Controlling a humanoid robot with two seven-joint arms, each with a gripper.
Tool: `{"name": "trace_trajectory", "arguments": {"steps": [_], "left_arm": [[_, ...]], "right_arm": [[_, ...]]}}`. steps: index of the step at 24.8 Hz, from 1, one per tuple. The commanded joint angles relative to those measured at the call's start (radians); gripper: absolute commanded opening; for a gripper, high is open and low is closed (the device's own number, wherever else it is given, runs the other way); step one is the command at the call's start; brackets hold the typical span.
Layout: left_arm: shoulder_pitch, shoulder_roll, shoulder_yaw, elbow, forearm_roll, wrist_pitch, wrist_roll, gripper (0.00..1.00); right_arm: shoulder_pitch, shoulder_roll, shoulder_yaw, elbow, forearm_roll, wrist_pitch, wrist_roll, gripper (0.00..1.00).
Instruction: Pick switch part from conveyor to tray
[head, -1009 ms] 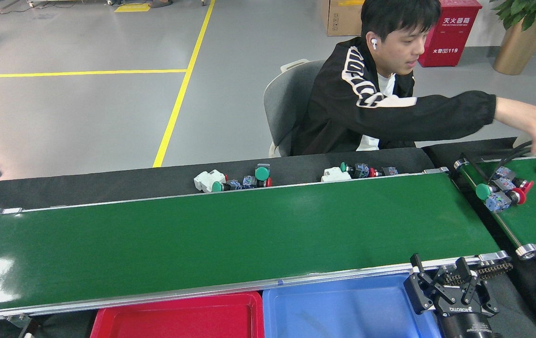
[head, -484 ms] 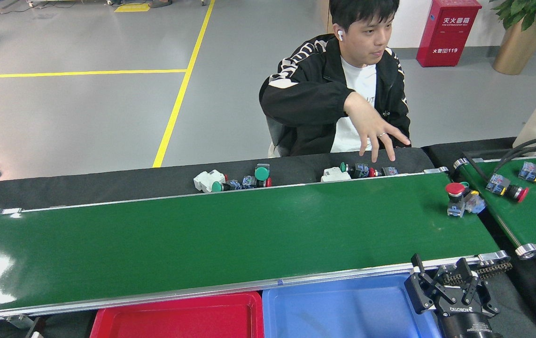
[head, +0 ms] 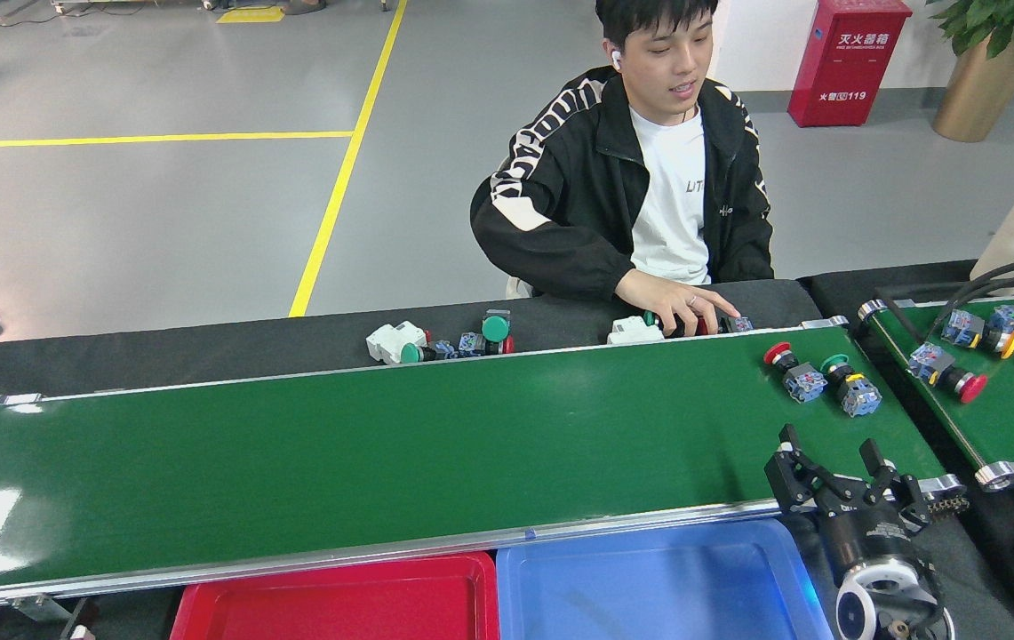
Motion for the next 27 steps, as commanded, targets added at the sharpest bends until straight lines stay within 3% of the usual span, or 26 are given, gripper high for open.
{"name": "trace_trajectory", "arguments": {"steps": [1,3,7,11,25,27], "left_arm": [[-0.004,0.003,0.002,-0.012,-0.001,0.002,0.001,1.0],[-0.004,0.006,0.002,-0.012,-0.001,0.002,0.001,1.0],[-0.004,0.009,0.0,-0.012,-0.001,0.0,0.001,1.0],[-0.004,0.008,0.0,-0.012,-0.001,0.0,0.001,1.0],[-0.012,0.011,-0.012,-0.007,-0.003,0.002,0.001,1.0],[-0.013,0.012,-0.012,-0.006,-0.003,0.002,0.001,1.0]], "right_arm": [[-0.014,-0.011,0.0,-0.001,0.006,0.003,0.013,0.98],[-0.028,-0.025,-0.002,0.025,0.003,0.003,0.014,0.98],[-0.138,-0.047,0.001,0.15,0.005,0.023,0.014,0.98],[-0.17,-0.059,0.037,0.202,0.005,0.049,0.011,0.98],[-0.299,-0.051,0.069,0.371,-0.003,0.052,0.006,0.95],[-0.305,-0.033,0.095,0.389,-0.001,0.052,0.006,0.91]]}}
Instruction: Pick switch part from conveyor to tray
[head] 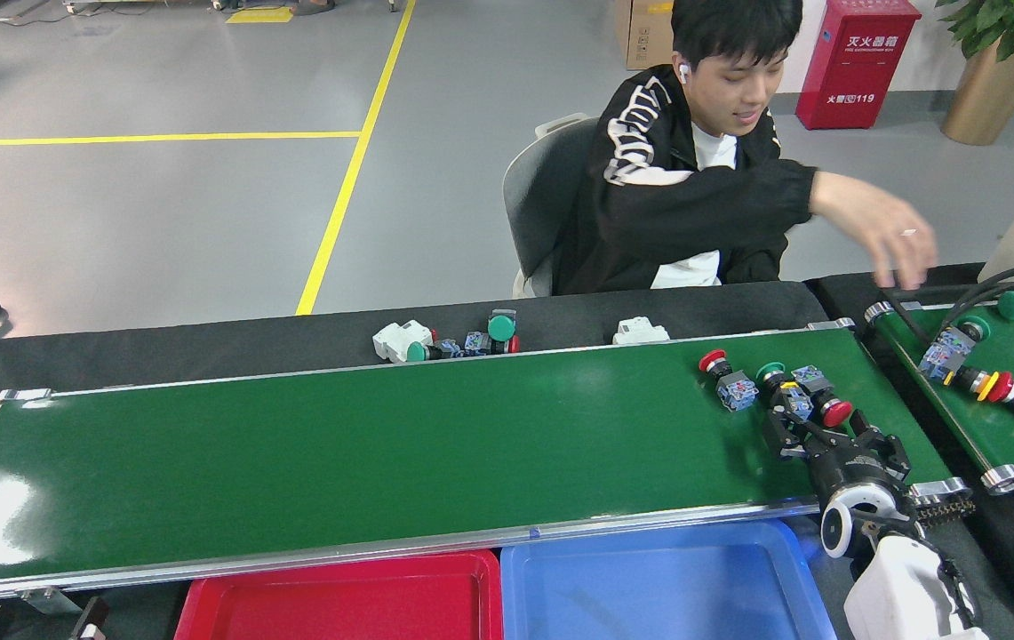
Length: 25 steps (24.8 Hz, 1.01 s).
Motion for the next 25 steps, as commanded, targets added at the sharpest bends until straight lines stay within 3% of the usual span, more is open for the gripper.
{"name": "trace_trajectory", "arguments": {"steps": [1,4,6,8,9,14,17,21,25], "left_arm": [[-0.006,0.012,0.002,-0.007,-0.002,-0.001,0.004,1.0],[-0.008,0.012,0.002,-0.007,-0.002,-0.001,0.004,1.0],[-0.011,0.013,0.002,-0.007,-0.002,-0.001,0.004,1.0],[-0.011,0.013,0.002,-0.007,-0.002,0.0,0.004,1.0],[-0.011,0.013,0.002,-0.007,-0.002,0.0,0.004,1.0],[-0.011,0.01,0.004,-0.005,0.0,0.0,0.004,1.0],[-0.011,0.009,0.01,-0.007,0.0,0.0,0.004,1.0],[-0.01,0.009,0.008,-0.007,0.0,-0.001,0.004,1.0],[-0.011,0.01,0.008,-0.007,0.0,-0.001,0.004,1.0]], "right_arm": [[-0.023,0.013,0.03,-0.002,-0.002,-0.001,-0.01,0.83],[-0.037,0.02,0.049,0.007,-0.004,-0.003,-0.008,0.57],[-0.054,0.033,0.056,0.033,-0.004,-0.001,-0.008,0.52],[-0.066,0.032,0.058,0.043,-0.007,-0.006,-0.01,0.34],[-0.068,0.03,0.058,0.043,-0.008,-0.007,-0.01,0.3],[-0.069,0.027,0.058,0.001,-0.016,-0.014,-0.012,0.29],[-0.003,0.027,0.059,-0.229,-0.03,-0.053,-0.005,0.3],[0.164,0.055,0.093,-0.523,-0.047,-0.3,0.015,0.3],[0.288,0.092,0.225,-0.589,-0.047,-0.572,0.013,0.31]]}}
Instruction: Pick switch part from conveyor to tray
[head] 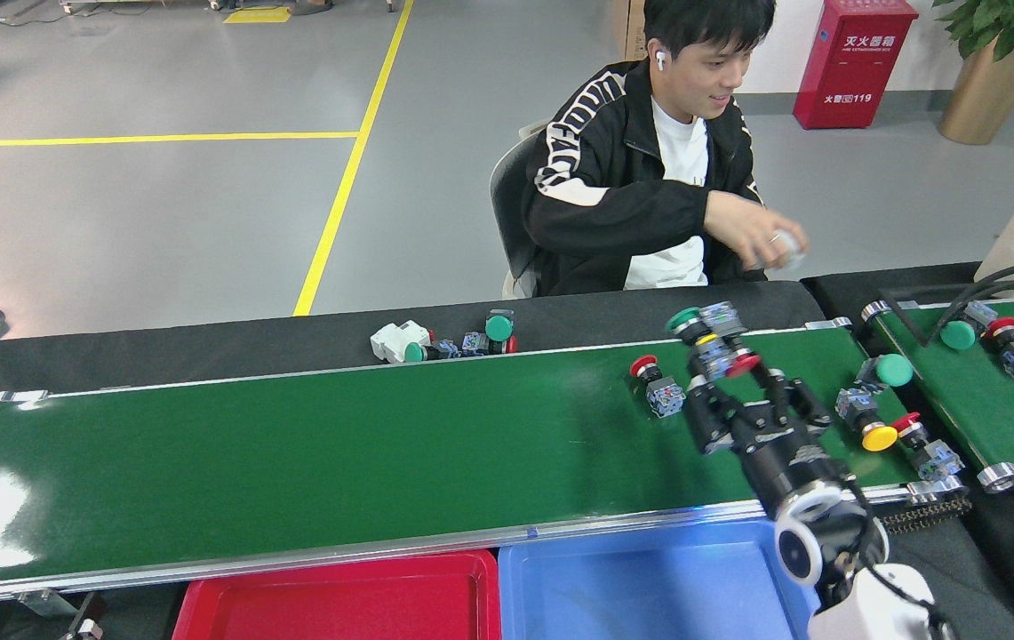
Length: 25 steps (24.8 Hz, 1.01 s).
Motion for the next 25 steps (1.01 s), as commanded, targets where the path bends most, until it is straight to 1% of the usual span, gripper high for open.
{"name": "trace_trajectory", "arguments": {"steps": [1,2,4,5,6,7,8,14,16,19,21,23,25], "left_arm": [[-0.005,0.01,0.006,-0.009,0.0,0.002,0.004,1.0],[-0.003,0.01,0.006,-0.009,0.0,0.002,0.004,1.0],[-0.003,0.01,0.006,-0.009,0.0,0.002,0.004,1.0],[-0.003,0.01,0.004,-0.008,0.0,0.002,0.004,1.0],[-0.003,0.01,0.004,-0.008,0.0,0.002,0.004,1.0],[-0.003,0.013,0.004,-0.008,0.0,0.002,0.004,1.0],[-0.005,0.012,0.003,-0.008,0.0,0.002,0.004,1.0],[-0.005,0.013,0.004,-0.009,0.0,0.004,0.004,1.0],[-0.005,0.016,0.004,-0.009,0.0,0.002,0.004,1.0],[0.001,0.025,0.001,-0.009,-0.02,0.002,0.008,1.0],[0.004,0.05,0.0,-0.009,-0.083,-0.004,0.008,1.0],[-0.002,0.071,0.001,-0.003,-0.089,-0.039,-0.007,1.0],[-0.002,0.074,0.018,-0.002,-0.063,-0.076,-0.056,1.0]], "right_arm": [[0.017,0.005,0.052,-0.021,-0.002,-0.171,0.0,0.31],[0.039,0.005,0.105,-0.021,0.0,-0.209,0.0,0.31],[0.068,0.005,0.214,-0.02,0.002,-0.226,0.0,0.36],[0.068,0.006,0.252,-0.018,0.003,-0.223,0.0,0.39],[0.068,0.013,0.29,-0.017,0.006,-0.22,0.0,0.47],[0.07,0.025,0.318,-0.012,0.008,-0.214,0.0,0.71],[0.071,0.032,0.332,-0.008,0.008,-0.201,0.001,1.0],[0.065,0.037,0.327,0.0,0.009,-0.189,0.005,1.0],[0.057,0.045,0.303,-0.007,0.008,-0.149,0.005,1.0],[0.001,0.079,0.197,-0.014,0.008,0.032,0.005,0.99],[-0.044,0.079,0.122,-0.012,0.008,0.211,0.003,0.99],[-0.055,0.065,0.065,-0.011,0.008,0.334,0.001,0.99],[-0.044,0.026,0.005,-0.014,0.008,0.409,-0.005,0.99]]}}
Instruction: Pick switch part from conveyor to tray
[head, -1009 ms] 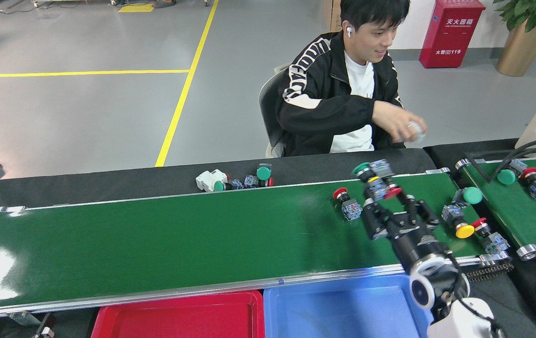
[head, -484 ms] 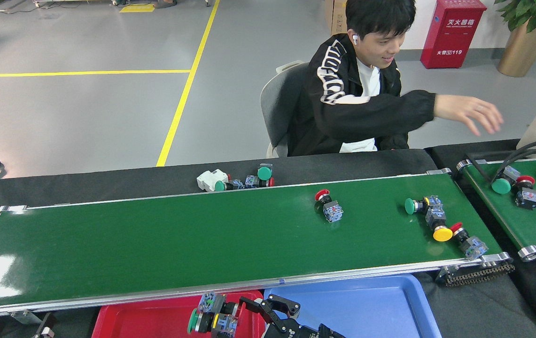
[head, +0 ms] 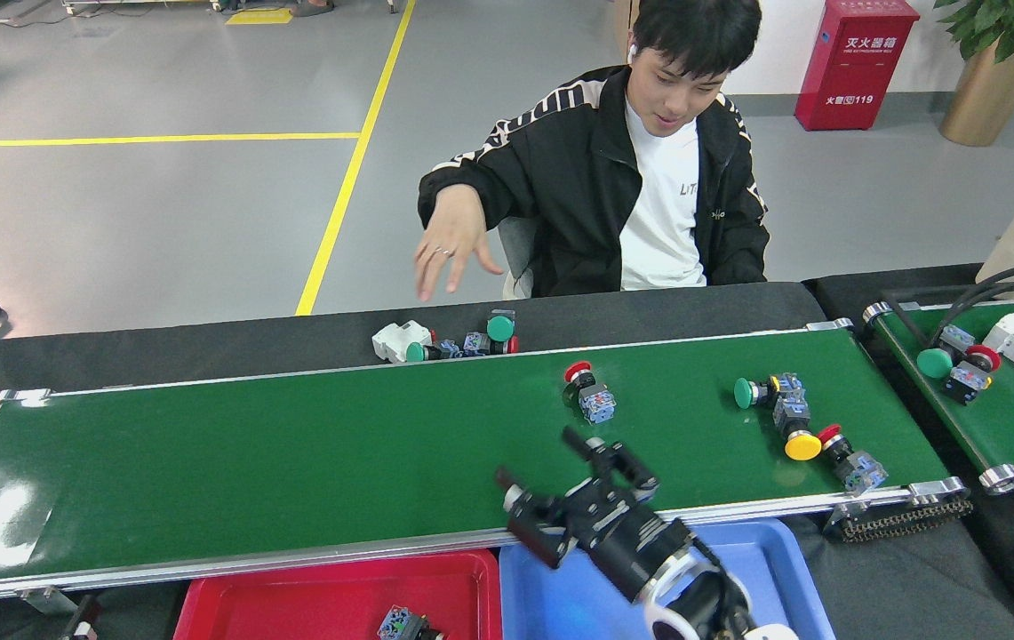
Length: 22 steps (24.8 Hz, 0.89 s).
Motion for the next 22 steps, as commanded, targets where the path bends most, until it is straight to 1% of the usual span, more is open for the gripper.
{"name": "trace_trajectory", "arguments": {"steps": [1,2,5,7,10,13,14,19,22], "left_arm": [[-0.004,0.012,0.015,-0.008,0.043,-0.03,-0.057,1.0],[-0.004,0.012,0.019,-0.008,0.065,-0.026,-0.066,1.0],[-0.009,0.012,0.021,-0.011,0.069,-0.023,-0.066,1.0],[-0.014,0.012,0.021,-0.011,0.069,-0.023,-0.066,1.0],[-0.029,0.013,0.013,-0.011,0.069,-0.023,-0.066,1.0],[-0.057,0.016,0.01,-0.008,0.065,-0.023,-0.066,1.0],[-0.061,0.016,0.008,-0.008,0.063,-0.023,-0.066,1.0],[-0.057,0.018,0.015,-0.005,0.065,-0.024,-0.066,1.0],[-0.057,0.019,0.019,-0.006,0.068,-0.03,-0.063,1.0]], "right_arm": [[0.011,-0.039,-0.053,-0.023,-0.002,0.103,-0.013,0.99],[0.048,-0.051,-0.081,-0.049,-0.004,0.103,-0.013,0.99],[0.187,-0.071,-0.129,-0.154,-0.004,0.094,-0.037,0.99],[0.252,-0.079,-0.129,-0.177,-0.004,0.094,-0.065,0.99],[0.269,-0.072,-0.127,-0.177,0.007,0.107,-0.065,0.99],[0.302,-0.071,-0.129,-0.177,0.068,0.147,-0.065,0.99],[0.305,-0.071,-0.129,-0.177,0.075,0.167,-0.065,0.99],[0.316,-0.085,-0.139,-0.18,0.076,0.189,-0.065,0.99],[0.344,-0.111,-0.17,-0.183,0.076,0.181,-0.068,0.99]]}}
